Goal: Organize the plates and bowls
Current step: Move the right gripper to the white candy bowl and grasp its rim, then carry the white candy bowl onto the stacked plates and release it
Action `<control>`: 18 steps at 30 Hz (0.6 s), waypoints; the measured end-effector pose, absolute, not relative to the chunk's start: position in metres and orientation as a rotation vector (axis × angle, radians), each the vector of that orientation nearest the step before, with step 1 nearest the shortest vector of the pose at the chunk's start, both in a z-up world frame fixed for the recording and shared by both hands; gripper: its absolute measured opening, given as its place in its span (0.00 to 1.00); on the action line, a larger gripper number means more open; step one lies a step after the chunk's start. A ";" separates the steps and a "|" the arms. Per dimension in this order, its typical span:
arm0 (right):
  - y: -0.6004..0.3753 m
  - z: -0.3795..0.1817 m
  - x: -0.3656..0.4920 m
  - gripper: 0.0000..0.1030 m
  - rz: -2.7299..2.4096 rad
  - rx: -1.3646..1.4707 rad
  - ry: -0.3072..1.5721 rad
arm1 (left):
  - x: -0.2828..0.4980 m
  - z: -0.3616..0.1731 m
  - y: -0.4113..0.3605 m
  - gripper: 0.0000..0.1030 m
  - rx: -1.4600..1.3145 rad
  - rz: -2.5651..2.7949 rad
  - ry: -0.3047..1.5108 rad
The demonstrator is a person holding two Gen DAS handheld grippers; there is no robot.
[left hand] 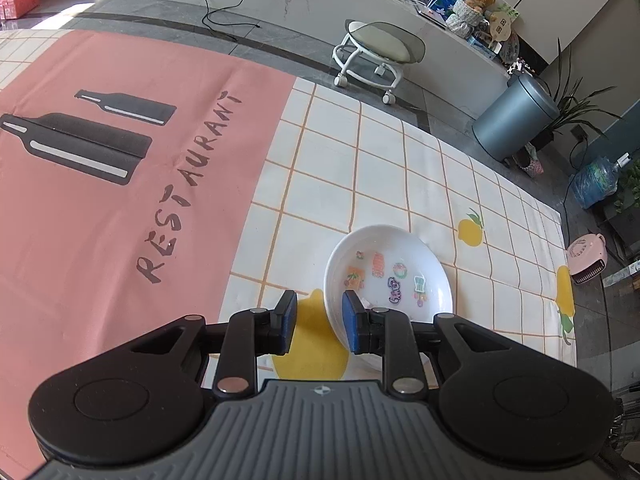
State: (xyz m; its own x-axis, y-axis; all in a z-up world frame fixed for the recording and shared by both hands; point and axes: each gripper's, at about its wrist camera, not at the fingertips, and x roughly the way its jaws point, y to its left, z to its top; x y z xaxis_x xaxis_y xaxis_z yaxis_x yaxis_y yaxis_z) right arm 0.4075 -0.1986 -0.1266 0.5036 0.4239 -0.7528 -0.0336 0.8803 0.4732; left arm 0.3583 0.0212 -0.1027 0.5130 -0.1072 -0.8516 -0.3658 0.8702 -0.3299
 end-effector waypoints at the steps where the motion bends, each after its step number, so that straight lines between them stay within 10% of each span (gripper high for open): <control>1: -0.197 -0.127 0.408 0.28 0.286 0.426 1.010 | 0.358 -0.103 0.020 0.24 -0.506 0.158 1.031; 7: -0.196 -0.132 0.412 0.07 0.291 0.441 1.023 | 0.359 -0.102 0.015 0.06 -0.473 0.135 1.045; 18: -0.209 -0.108 0.388 0.06 0.276 0.454 0.977 | 0.340 -0.069 -0.005 0.06 -0.416 0.091 1.000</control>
